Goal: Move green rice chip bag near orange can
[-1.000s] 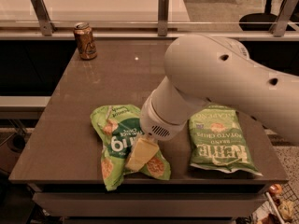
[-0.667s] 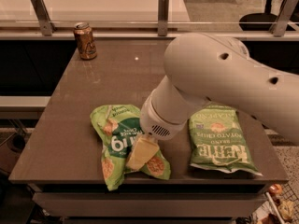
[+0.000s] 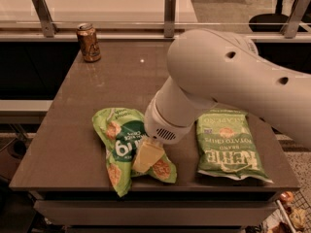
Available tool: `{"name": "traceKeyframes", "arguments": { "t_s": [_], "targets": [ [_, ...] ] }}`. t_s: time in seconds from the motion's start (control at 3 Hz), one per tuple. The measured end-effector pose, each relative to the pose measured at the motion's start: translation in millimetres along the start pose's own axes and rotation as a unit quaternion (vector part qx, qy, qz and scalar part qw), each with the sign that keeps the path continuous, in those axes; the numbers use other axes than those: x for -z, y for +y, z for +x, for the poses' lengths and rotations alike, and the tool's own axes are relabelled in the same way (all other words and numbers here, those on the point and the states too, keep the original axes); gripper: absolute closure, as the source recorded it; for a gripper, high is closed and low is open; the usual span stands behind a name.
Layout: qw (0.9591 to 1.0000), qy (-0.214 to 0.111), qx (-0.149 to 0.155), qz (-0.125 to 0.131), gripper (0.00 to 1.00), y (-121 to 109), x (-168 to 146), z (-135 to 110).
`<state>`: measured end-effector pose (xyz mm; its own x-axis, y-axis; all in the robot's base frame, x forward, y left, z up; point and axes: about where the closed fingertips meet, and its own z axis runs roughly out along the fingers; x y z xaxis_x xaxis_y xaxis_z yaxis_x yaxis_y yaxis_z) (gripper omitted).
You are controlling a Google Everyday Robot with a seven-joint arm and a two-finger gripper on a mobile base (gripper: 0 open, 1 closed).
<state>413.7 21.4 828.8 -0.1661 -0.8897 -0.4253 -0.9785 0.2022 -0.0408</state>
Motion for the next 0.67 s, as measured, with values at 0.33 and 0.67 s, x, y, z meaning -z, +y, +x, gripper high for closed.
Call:
{"name": "traceKeyframes", "arguments": {
  "t_s": [0.33,0.67],
  "targets": [
    [0.9995,0.025,0.001,0.018,1.00,-11.3,23.0,-1.0],
    [0.9973,0.058,0.007,0.044,1.00,-27.6,53.1,-8.0]
  ]
}}
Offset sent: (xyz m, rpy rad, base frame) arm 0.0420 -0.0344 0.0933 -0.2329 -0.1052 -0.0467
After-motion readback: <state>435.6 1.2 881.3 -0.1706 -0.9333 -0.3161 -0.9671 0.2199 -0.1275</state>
